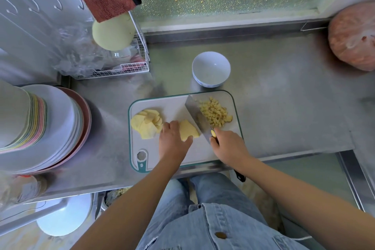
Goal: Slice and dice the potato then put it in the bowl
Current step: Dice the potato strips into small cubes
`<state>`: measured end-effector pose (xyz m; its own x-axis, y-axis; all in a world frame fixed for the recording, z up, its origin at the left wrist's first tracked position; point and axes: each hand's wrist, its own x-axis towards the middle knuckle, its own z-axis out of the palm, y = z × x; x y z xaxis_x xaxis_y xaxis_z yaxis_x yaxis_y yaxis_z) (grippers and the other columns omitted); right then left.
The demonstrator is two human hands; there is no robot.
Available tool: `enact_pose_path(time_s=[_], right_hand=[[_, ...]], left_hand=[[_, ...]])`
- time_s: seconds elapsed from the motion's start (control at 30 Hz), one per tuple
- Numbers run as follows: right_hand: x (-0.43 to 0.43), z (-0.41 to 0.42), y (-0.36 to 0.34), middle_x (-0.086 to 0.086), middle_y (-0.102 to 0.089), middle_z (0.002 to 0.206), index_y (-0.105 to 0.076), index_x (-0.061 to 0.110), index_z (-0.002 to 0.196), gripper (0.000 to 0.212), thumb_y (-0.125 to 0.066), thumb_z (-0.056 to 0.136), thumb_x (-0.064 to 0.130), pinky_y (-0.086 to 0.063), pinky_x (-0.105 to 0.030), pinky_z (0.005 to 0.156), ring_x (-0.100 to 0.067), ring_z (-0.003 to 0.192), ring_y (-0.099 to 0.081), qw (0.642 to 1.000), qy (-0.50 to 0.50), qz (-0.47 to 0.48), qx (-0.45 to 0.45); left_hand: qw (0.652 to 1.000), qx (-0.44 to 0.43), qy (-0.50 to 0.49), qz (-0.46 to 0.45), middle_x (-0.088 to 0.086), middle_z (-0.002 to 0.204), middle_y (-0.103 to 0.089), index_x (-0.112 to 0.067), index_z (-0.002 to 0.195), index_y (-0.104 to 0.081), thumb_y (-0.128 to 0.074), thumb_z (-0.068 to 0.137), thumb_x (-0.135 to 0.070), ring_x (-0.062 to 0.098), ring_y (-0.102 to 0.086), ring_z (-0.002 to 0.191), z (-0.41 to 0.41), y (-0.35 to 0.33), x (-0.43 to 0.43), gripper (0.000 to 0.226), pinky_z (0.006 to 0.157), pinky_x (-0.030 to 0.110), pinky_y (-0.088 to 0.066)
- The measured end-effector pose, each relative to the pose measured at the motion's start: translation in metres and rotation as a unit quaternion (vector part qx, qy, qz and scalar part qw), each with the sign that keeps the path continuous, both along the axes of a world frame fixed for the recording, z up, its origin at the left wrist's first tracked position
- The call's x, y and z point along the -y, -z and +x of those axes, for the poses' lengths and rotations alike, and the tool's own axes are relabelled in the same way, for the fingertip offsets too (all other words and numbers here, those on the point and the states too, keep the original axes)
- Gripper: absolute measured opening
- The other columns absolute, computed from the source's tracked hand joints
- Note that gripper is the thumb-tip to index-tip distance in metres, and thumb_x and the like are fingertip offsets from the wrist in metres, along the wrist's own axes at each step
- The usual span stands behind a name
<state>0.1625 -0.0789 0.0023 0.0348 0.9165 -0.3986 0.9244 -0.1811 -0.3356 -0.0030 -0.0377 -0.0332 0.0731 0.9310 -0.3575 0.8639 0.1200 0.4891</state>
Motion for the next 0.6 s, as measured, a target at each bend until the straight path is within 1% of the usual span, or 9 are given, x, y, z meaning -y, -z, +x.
enact_pose_path(time_s=[0.07, 0.1, 0.2, 0.3, 0.37, 0.47, 0.53, 0.6], right_hand=[[0.000, -0.005, 0.002, 0.000, -0.044, 0.069, -0.035, 0.017, 0.083, 0.019, -0.040, 0.098, 0.027, -0.029, -0.033, 0.058, -0.027, 0.068, -0.048, 1.000, 0.001, -0.019, -0.006], [0.000, -0.008, 0.002, -0.002, -0.046, 0.072, -0.035, 0.016, 0.083, 0.019, -0.040, 0.098, 0.027, -0.030, -0.033, 0.059, -0.029, 0.071, -0.052, 1.000, 0.001, -0.028, -0.011], [-0.002, -0.011, -0.001, -0.008, -0.053, 0.076, -0.037, 0.015, 0.083, 0.019, -0.040, 0.098, 0.026, -0.032, -0.033, 0.060, -0.031, 0.077, -0.057, 0.999, 0.005, -0.034, -0.014], [-0.006, -0.008, -0.006, -0.011, -0.058, 0.079, -0.038, 0.014, 0.085, 0.017, -0.040, 0.098, 0.025, -0.033, -0.034, 0.059, -0.033, 0.075, -0.056, 1.000, 0.015, -0.017, -0.010], [-0.006, -0.008, -0.009, -0.005, -0.051, 0.072, -0.040, 0.015, 0.088, 0.014, -0.040, 0.098, 0.024, -0.033, -0.034, 0.058, -0.031, 0.070, -0.053, 1.000, 0.005, -0.017, -0.013], [-0.003, -0.010, -0.012, 0.004, -0.038, 0.063, -0.043, 0.014, 0.092, 0.012, -0.038, 0.098, 0.024, -0.029, -0.032, 0.058, -0.026, 0.065, -0.044, 1.000, -0.015, -0.020, -0.004], [-0.003, -0.012, -0.012, 0.006, -0.035, 0.062, -0.049, 0.009, 0.103, 0.019, -0.038, 0.098, 0.023, -0.028, -0.032, 0.058, -0.024, 0.064, -0.042, 1.000, -0.015, -0.023, 0.005], [-0.002, -0.013, -0.012, 0.006, -0.036, 0.064, -0.050, 0.007, 0.110, 0.024, -0.038, 0.098, 0.023, -0.029, -0.032, 0.059, -0.023, 0.066, -0.041, 0.999, -0.013, -0.028, 0.013]], left_hand=[[0.994, 0.054, -0.092, -0.025, 0.001, 0.100, -0.062, -0.014, 0.110, -0.060, -0.069, 0.085, -0.033, 0.022, -0.060, 0.090, -0.003, -0.001, 0.001, 0.033, 0.076, 0.029, -0.047], [0.989, 0.072, -0.127, -0.039, -0.001, 0.092, -0.065, -0.015, 0.104, -0.062, -0.069, 0.085, -0.031, 0.019, -0.060, 0.084, -0.003, -0.001, 0.000, 0.025, 0.071, 0.027, -0.046], [0.974, 0.093, -0.190, -0.080, -0.003, 0.082, -0.066, -0.017, 0.093, -0.063, -0.070, 0.084, -0.028, 0.019, -0.061, 0.082, 0.001, -0.002, -0.005, 0.016, 0.066, 0.024, -0.041], [0.971, 0.078, -0.197, -0.113, -0.001, 0.081, -0.067, -0.017, 0.088, -0.063, -0.070, 0.082, -0.027, 0.020, -0.064, 0.080, 0.005, 0.000, -0.011, 0.013, 0.060, 0.024, -0.040], [0.969, 0.075, -0.200, -0.124, 0.001, 0.082, -0.069, -0.018, 0.087, -0.063, -0.069, 0.082, -0.025, 0.021, -0.065, 0.080, 0.006, 0.002, -0.014, 0.010, 0.058, 0.023, -0.039], [0.971, 0.070, -0.193, -0.126, 0.001, 0.082, -0.069, -0.018, 0.087, -0.061, -0.069, 0.081, -0.023, 0.021, -0.065, 0.080, 0.006, 0.003, -0.016, 0.011, 0.060, 0.024, -0.040], [0.974, 0.067, -0.182, -0.117, 0.001, 0.081, -0.069, -0.018, 0.089, -0.058, -0.069, 0.080, -0.023, 0.021, -0.064, 0.080, 0.005, 0.004, -0.016, 0.014, 0.061, 0.025, -0.041], [0.979, 0.063, -0.166, -0.103, 0.002, 0.083, -0.067, -0.017, 0.097, -0.054, -0.068, 0.082, -0.023, 0.020, -0.059, 0.078, 0.005, 0.006, -0.015, 0.022, 0.062, 0.025, -0.038]])
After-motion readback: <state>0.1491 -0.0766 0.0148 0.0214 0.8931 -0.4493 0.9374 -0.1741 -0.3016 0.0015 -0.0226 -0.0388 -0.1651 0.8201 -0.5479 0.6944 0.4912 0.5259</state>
